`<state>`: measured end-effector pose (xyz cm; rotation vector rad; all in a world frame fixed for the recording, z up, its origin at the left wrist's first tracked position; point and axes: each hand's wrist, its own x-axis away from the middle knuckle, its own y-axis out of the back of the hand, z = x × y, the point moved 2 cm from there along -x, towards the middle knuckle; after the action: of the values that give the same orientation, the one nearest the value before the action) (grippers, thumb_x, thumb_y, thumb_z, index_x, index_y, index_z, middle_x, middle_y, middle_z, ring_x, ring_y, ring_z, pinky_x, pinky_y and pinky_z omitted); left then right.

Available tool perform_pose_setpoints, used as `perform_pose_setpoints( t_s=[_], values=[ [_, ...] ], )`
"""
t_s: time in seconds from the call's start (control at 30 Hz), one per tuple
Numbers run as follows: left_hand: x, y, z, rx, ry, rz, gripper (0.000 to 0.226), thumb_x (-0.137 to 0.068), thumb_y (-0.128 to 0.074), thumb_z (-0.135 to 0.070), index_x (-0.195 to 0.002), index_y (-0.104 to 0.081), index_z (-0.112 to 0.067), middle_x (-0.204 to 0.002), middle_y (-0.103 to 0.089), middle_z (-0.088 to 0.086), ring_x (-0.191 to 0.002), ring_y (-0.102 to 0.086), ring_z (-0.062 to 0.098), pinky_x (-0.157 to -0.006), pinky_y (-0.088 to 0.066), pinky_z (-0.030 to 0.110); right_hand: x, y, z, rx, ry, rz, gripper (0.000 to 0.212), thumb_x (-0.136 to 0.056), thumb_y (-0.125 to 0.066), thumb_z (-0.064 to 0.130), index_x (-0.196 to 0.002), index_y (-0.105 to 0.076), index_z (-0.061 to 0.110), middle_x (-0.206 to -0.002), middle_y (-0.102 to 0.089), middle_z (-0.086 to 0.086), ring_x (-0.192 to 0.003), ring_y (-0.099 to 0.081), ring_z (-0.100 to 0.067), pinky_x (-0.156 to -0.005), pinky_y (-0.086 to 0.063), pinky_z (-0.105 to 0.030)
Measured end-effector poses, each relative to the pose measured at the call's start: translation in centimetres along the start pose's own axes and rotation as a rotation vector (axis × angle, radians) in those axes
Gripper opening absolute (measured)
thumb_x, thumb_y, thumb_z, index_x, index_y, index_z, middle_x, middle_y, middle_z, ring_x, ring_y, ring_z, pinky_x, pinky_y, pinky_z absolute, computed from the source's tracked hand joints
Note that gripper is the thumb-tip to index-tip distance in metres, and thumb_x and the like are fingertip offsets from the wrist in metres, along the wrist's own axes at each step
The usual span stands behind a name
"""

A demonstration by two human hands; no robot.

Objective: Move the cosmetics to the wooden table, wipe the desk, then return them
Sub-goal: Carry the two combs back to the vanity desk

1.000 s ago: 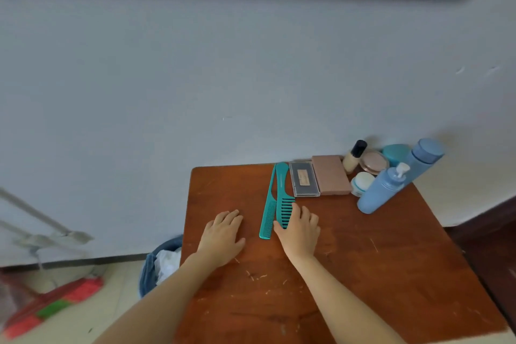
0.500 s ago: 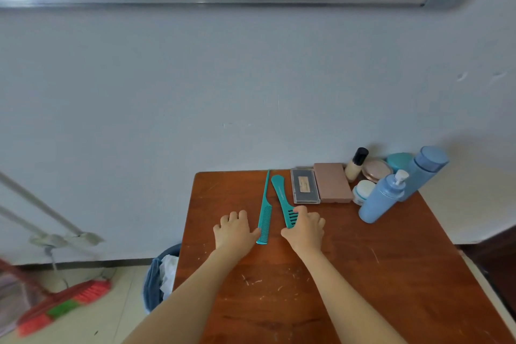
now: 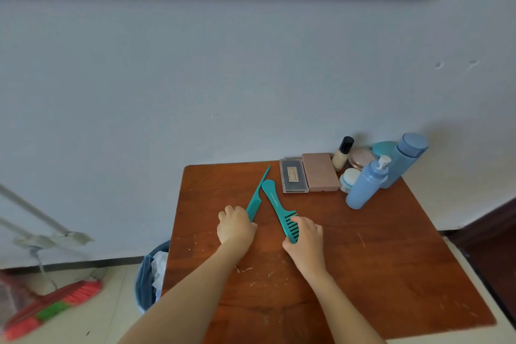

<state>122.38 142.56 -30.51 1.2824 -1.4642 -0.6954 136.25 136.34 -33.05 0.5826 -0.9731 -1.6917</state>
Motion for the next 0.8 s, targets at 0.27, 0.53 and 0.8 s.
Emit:
perform_pose_setpoints(
  t_s=[0.27,0.53,0.8],
  values=[
    [-0.4,0.9,1.9,0.095,0.049,0.152,0.049,-0.08,-0.067,-0.033,-0.119,-0.046,-0.011,-0.117,-0.058,0.009,-0.099,-0.061,0.018,-0.08,-0.056,0.027,0.4,-0.3,-0.2,-0.003,0.004,-0.022,0.048,-0.084,-0.062,0.023,-0.128,-0.044,0.016,-0.136,-0.044,0.002,-0.125,-0.032,-0.016,-0.102,-0.036,-0.024],
    [-0.3,1.6,4.3,0.226,-0.014,0.217,0.035,-0.082,-0.064,-0.031,-0.109,-0.055,-0.01,-0.11,-0.062,0.008,-0.074,-0.059,0.013,-0.053,-0.045,0.012,0.5,0.2,0.5,-0.071,-0.043,-0.031,0.052,-0.082,-0.063,0.019,-0.13,-0.043,0.017,-0.133,-0.047,0.0,-0.123,-0.036,-0.015,-0.099,-0.04,-0.025],
    [-1.1,1.6,7.1,0.287,-0.112,0.322,0.035,-0.091,-0.05,-0.032,-0.119,-0.047,-0.011,-0.108,-0.06,0.008,-0.06,-0.057,0.01,-0.057,-0.049,0.016,2.5,-0.1,2.9,0.05,-0.086,0.022,0.071,-0.085,-0.059,0.03,-0.143,-0.019,0.022,-0.14,-0.041,0.003,-0.125,-0.038,-0.012,-0.095,-0.042,-0.024]
  ],
)
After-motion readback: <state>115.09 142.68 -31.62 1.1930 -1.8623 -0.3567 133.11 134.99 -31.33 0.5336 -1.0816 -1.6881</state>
